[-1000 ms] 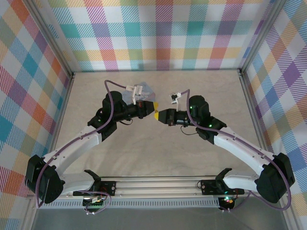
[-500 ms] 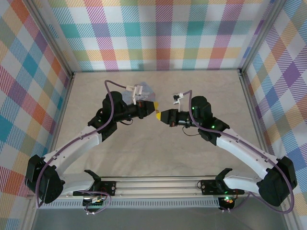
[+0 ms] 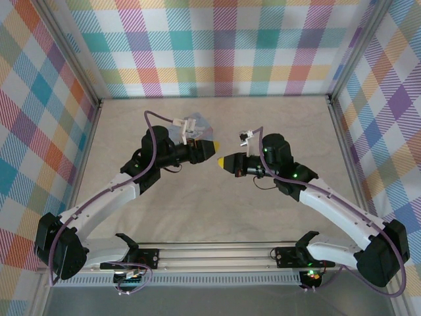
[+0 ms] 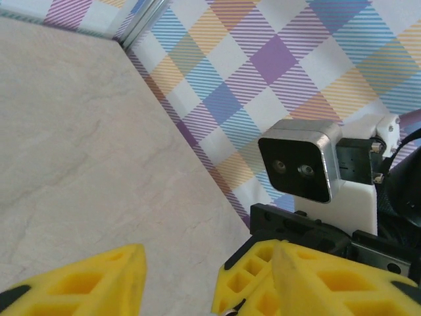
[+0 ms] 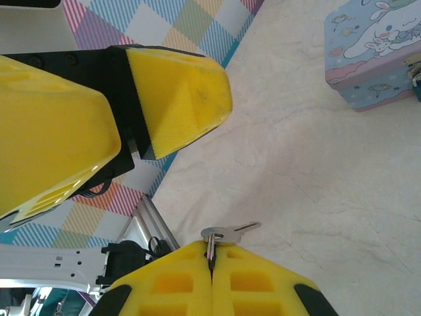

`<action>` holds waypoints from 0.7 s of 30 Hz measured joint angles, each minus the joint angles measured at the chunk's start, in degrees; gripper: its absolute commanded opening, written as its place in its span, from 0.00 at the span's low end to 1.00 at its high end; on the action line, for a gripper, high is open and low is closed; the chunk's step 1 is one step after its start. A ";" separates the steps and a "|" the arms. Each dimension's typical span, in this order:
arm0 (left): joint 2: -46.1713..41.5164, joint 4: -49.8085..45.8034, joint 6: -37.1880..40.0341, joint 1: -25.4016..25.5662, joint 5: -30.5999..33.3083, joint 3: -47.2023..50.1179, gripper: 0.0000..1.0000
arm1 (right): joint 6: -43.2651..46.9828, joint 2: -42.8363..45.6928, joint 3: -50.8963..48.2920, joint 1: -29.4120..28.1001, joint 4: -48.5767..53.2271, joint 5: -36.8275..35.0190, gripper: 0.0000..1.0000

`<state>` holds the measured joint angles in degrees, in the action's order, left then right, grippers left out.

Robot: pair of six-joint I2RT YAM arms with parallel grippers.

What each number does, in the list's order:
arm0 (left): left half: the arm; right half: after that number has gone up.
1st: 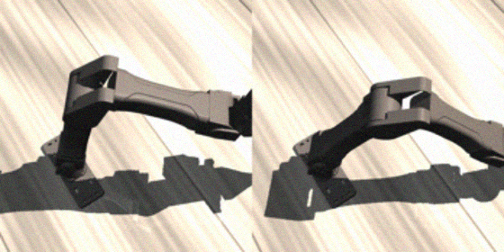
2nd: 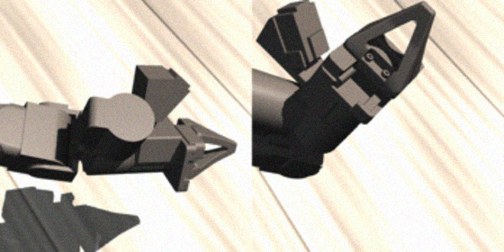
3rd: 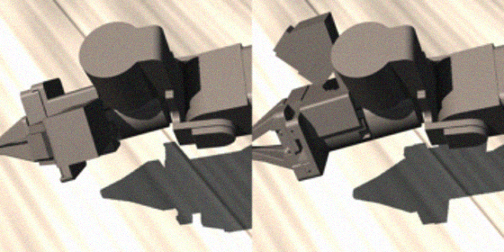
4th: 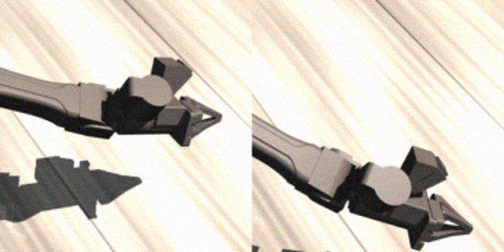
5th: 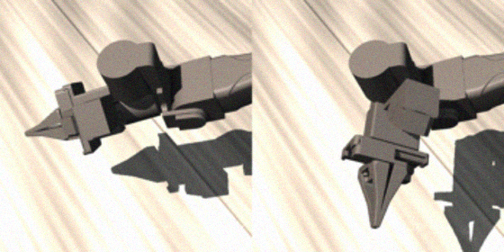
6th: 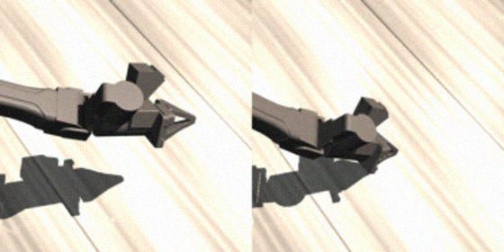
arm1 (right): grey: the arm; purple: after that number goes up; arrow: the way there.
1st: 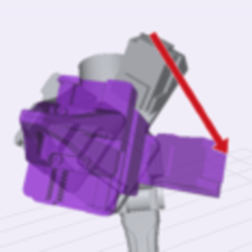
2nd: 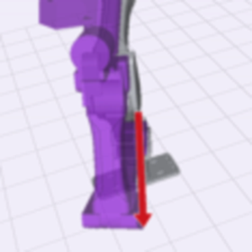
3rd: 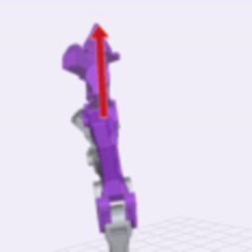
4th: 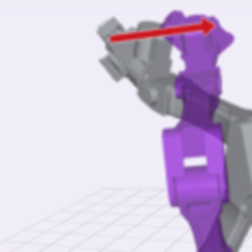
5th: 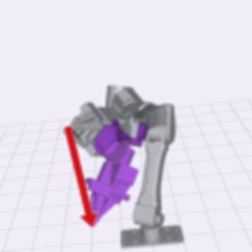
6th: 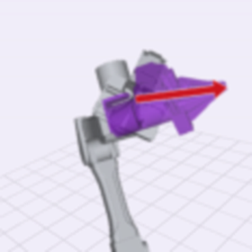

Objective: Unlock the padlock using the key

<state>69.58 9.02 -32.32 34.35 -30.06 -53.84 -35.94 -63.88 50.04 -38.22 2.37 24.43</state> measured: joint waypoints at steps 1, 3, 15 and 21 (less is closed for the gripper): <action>0.00 -0.33 -0.24 0.00 0.24 0.00 0.65 | 0.11 0.00 0.00 0.00 0.04 0.00 0.00; 0.00 -1.86 -1.57 0.00 1.25 -0.09 0.70 | 0.70 0.00 0.00 0.00 0.24 -0.13 0.00; 3.89 -5.55 -26.38 -0.02 1.64 -3.54 0.78 | 6.91 1.38 0.00 0.00 -3.02 -2.95 0.00; 5.38 1.38 -42.27 -0.02 0.76 -2.40 0.77 | 9.11 0.83 0.00 0.00 -8.76 -2.73 0.01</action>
<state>74.96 10.39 -74.59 34.33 -29.30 -56.25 -26.83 -63.05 50.04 -38.22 -6.39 21.69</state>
